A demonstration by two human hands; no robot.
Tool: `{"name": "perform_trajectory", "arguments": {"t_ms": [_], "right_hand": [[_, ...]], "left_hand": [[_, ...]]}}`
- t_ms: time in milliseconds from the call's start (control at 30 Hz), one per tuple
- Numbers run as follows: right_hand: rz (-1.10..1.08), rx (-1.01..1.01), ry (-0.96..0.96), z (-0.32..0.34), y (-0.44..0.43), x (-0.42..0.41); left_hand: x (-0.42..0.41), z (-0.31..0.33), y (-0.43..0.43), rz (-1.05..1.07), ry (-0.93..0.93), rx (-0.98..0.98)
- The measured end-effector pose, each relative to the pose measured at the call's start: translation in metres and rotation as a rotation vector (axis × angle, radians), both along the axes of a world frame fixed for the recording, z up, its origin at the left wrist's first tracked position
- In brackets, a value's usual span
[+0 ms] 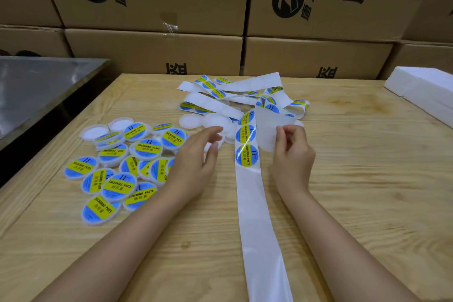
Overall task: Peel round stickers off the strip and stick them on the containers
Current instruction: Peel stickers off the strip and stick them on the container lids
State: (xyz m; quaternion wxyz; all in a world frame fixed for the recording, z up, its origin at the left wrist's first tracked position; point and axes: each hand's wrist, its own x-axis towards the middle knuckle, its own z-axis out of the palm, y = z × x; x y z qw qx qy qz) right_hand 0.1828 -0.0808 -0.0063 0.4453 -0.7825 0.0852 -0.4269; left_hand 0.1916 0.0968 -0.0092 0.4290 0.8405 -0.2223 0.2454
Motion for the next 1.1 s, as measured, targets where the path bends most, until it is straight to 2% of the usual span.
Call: {"name": "perform_trajectory", "arguments": {"t_ms": [167, 233, 333, 433, 600, 700, 767, 867, 933, 1067, 1100], "right_hand": [[0.249, -0.07, 0.01, -0.004, 0.011, -0.001], [0.368, -0.044, 0.06, -0.006, 0.016, -0.001], [0.517, 0.04, 0.144, -0.007, 0.02, -0.001], [0.582, 0.044, 0.202, -0.009, 0.02, -0.001], [0.686, 0.073, 0.283, -0.013, 0.016, 0.003], [0.723, -0.033, 0.32, -0.013, 0.02, 0.0], [0.713, -0.174, 0.326, -0.014, 0.023, -0.001], [0.651, -0.32, 0.289, -0.014, 0.021, 0.0], [0.642, -0.393, 0.315, -0.016, 0.019, 0.002], [0.67, -0.491, 0.404, -0.021, 0.019, 0.0], [0.681, -0.496, 0.411, -0.021, 0.018, -0.001]], "left_hand": [[-0.003, -0.004, -0.012, -0.235, 0.36, -0.239], [-0.004, -0.005, -0.014, -0.287, 0.426, -0.301], [-0.004, -0.006, -0.012, -0.292, 0.437, -0.313], [0.0, -0.009, -0.009, -0.212, 0.389, -0.261], [0.005, -0.011, -0.007, -0.087, 0.385, -0.294], [0.006, -0.009, -0.005, 0.001, 0.364, -0.324], [0.006, -0.007, -0.006, 0.061, 0.361, -0.31], [0.001, -0.007, -0.007, 0.123, 0.322, -0.225], [-0.002, -0.007, -0.007, 0.196, 0.217, -0.075], [-0.003, -0.007, -0.003, 0.368, 0.137, 0.547], [-0.004, -0.003, -0.001, 0.387, 0.092, 0.648]]}}
